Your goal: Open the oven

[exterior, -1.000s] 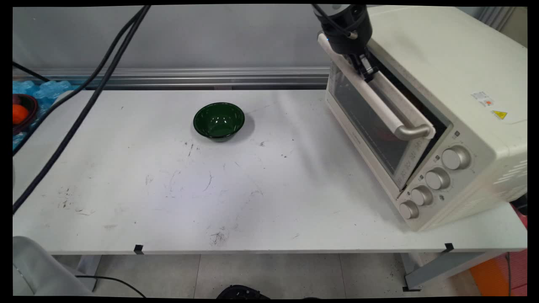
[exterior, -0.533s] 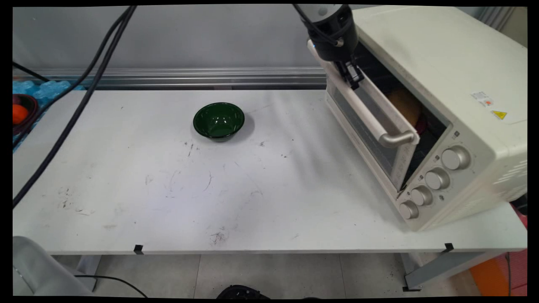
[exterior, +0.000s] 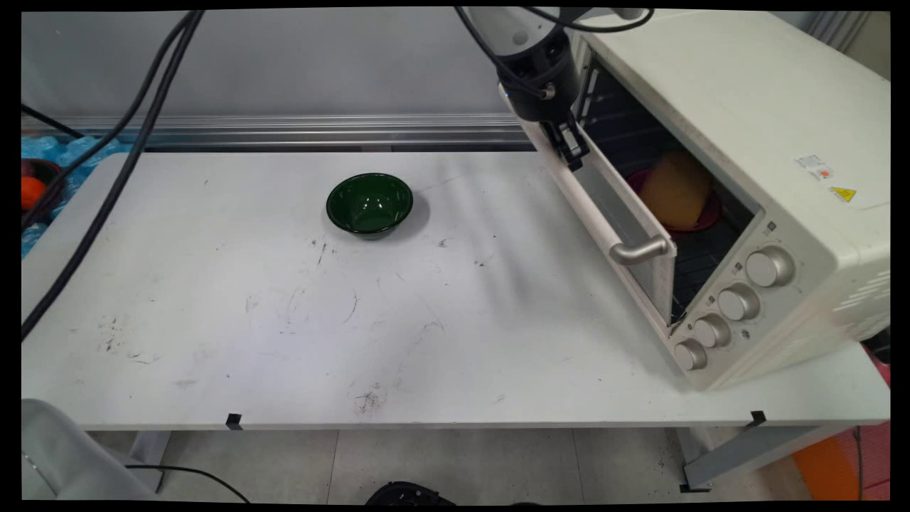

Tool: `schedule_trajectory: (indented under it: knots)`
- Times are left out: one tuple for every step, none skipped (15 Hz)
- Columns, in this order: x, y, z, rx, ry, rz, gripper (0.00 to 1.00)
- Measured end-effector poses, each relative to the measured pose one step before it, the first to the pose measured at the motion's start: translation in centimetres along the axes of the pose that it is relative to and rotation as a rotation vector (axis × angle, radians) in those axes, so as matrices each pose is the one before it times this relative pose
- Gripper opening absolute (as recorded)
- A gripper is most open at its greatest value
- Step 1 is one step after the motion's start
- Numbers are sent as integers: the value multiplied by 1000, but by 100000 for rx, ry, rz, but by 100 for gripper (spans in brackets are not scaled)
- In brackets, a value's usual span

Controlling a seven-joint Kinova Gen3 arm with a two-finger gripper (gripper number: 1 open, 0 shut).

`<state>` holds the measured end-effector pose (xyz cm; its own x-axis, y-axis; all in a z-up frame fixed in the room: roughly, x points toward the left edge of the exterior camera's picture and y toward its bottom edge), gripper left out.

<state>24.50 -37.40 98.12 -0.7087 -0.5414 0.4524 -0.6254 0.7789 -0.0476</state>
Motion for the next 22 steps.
schedule_trajectory:
  knots:
    - [-215,10,83,-246,-430,-143,0]
    - [-171,-6,83,-181,-282,-112,0]
    - [-172,-14,88,-189,-228,-130,0]
    - [-135,-16,83,-138,-131,-100,0]
    - [-214,-39,145,-234,-198,-162,0]
    - [-266,-72,196,-253,-208,-201,0]
    - [-290,-110,212,-197,-126,-186,0]
    - [-253,-94,172,-164,-50,-84,0]
    - [-235,-87,148,-158,-29,-75,0]
    - [-232,-84,141,-138,11,69,0]
    - [-350,-112,183,-188,46,147,0]
    - [-362,-96,169,-182,130,285,0]
    - [-329,-91,133,-138,128,233,0]
    - [-428,-85,139,-180,158,303,0]
    - [-485,-61,123,-153,431,201,0]
    - [-389,-34,90,-164,365,40,0]
    - [-480,-28,99,-168,498,16,0]
    - [-516,-16,117,-284,538,7,0]
    - [-451,-20,117,-219,500,-78,0]
    - [-485,-30,132,-197,552,-218,0]
    - [-571,-54,179,-181,666,-387,0]
    - [-692,-72,222,-186,757,-540,0]
